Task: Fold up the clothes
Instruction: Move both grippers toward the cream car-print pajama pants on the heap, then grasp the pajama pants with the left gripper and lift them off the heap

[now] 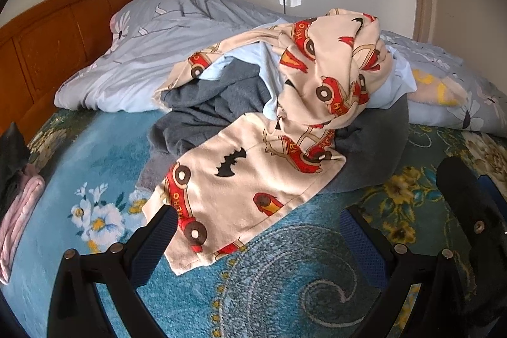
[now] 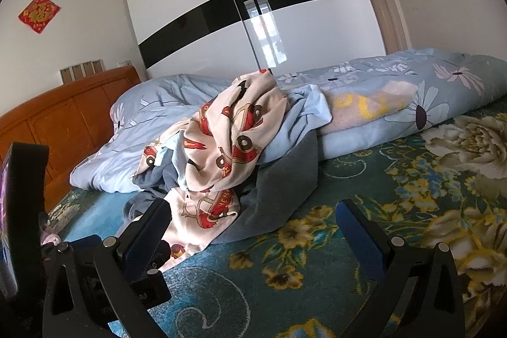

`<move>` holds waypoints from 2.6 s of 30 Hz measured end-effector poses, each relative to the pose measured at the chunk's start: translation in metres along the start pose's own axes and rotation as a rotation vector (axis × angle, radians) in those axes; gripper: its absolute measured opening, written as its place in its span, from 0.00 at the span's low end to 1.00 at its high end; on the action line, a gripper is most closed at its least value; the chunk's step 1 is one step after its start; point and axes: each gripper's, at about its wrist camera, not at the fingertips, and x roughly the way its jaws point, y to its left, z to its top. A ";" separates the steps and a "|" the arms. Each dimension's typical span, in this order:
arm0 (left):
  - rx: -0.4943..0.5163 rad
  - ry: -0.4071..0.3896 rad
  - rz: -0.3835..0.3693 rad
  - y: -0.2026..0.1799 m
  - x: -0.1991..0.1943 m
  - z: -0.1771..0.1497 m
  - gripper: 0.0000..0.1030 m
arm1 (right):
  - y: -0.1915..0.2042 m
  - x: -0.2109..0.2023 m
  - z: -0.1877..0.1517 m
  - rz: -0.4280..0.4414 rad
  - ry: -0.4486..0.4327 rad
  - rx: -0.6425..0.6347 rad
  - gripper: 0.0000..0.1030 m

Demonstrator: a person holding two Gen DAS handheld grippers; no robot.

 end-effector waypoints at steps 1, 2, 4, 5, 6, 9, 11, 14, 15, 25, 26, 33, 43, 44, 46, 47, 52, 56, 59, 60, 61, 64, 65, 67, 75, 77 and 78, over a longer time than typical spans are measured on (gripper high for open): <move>-0.005 0.006 -0.005 0.001 0.001 -0.001 1.00 | 0.000 0.000 0.000 0.002 0.001 -0.002 1.00; -0.009 0.011 -0.010 0.001 0.003 -0.002 1.00 | 0.001 0.000 0.000 0.004 0.001 -0.003 1.00; -0.022 0.022 -0.017 0.002 0.006 -0.004 1.00 | 0.001 0.000 0.000 0.007 0.003 -0.005 1.00; -0.029 0.026 -0.016 0.002 0.007 -0.005 1.00 | 0.001 0.001 0.000 0.006 0.005 -0.005 1.00; -0.032 0.024 -0.008 0.003 0.008 -0.006 1.00 | 0.001 0.001 0.000 0.005 0.007 -0.005 1.00; -0.020 -0.001 -0.014 0.002 0.006 -0.007 1.00 | 0.000 0.002 -0.001 -0.001 0.016 0.001 1.00; -0.008 -0.005 -0.029 0.001 0.006 -0.008 1.00 | -0.001 0.003 -0.001 0.000 0.020 0.007 1.00; 0.008 0.001 -0.025 -0.003 0.007 -0.009 1.00 | 0.000 0.003 0.000 0.012 0.019 0.007 1.00; 0.006 0.003 -0.033 -0.003 0.008 -0.010 1.00 | 0.001 0.003 0.000 0.013 0.020 0.002 1.00; -0.049 -0.033 -0.085 0.013 0.013 0.024 1.00 | -0.015 -0.008 0.009 -0.014 -0.013 0.057 1.00; -0.050 -0.040 -0.108 0.013 0.013 0.035 1.00 | -0.021 -0.011 0.011 -0.022 -0.026 0.073 1.00; 0.135 -0.035 -0.129 -0.049 0.034 0.118 1.00 | -0.050 -0.019 0.018 -0.057 -0.030 0.172 1.00; 0.107 0.001 -0.149 -0.098 0.082 0.177 0.99 | -0.066 -0.022 0.020 -0.057 -0.004 0.225 1.00; 0.118 0.000 -0.149 -0.102 0.084 0.178 0.95 | -0.067 -0.022 0.019 -0.055 -0.002 0.228 1.00; 0.145 0.009 -0.140 -0.110 0.088 0.176 0.77 | -0.067 -0.022 0.019 -0.050 0.003 0.230 1.00; 0.158 0.020 -0.130 -0.113 0.091 0.175 0.55 | -0.066 -0.022 0.019 -0.050 0.005 0.230 1.00; 0.094 -0.019 -0.126 -0.101 0.075 0.178 0.18 | -0.065 -0.023 0.019 -0.044 0.001 0.244 1.00; 0.075 -0.116 -0.194 -0.073 0.015 0.173 0.14 | -0.064 -0.024 0.020 -0.038 -0.004 0.256 1.00; 0.058 -0.207 -0.234 -0.038 -0.047 0.168 0.14 | -0.064 -0.026 0.021 -0.033 -0.007 0.266 1.00; 0.040 -0.229 -0.242 -0.021 -0.071 0.162 0.14 | -0.063 -0.026 0.021 -0.032 -0.009 0.269 1.00; 0.021 -0.251 -0.249 -0.003 -0.095 0.155 0.14 | -0.063 -0.026 0.021 -0.030 -0.010 0.272 1.00; -0.057 -0.257 -0.264 0.052 -0.149 0.122 0.14 | -0.057 -0.026 0.021 0.017 -0.002 0.301 1.00; -0.084 -0.249 -0.251 0.070 -0.164 0.102 0.14 | -0.053 -0.025 0.021 0.049 0.004 0.317 1.00; -0.138 -0.232 -0.222 0.104 -0.195 0.059 0.14 | -0.045 -0.024 0.021 0.111 0.017 0.350 1.00; -0.493 0.007 -0.104 0.215 -0.228 -0.142 0.13 | 0.010 -0.026 0.004 0.407 0.159 0.404 1.00; -0.596 0.022 -0.113 0.231 -0.230 -0.172 0.13 | 0.026 -0.035 -0.013 0.419 0.215 0.391 1.00; -0.606 0.018 -0.118 0.231 -0.233 -0.178 0.13 | 0.033 -0.039 -0.021 0.423 0.248 0.382 1.00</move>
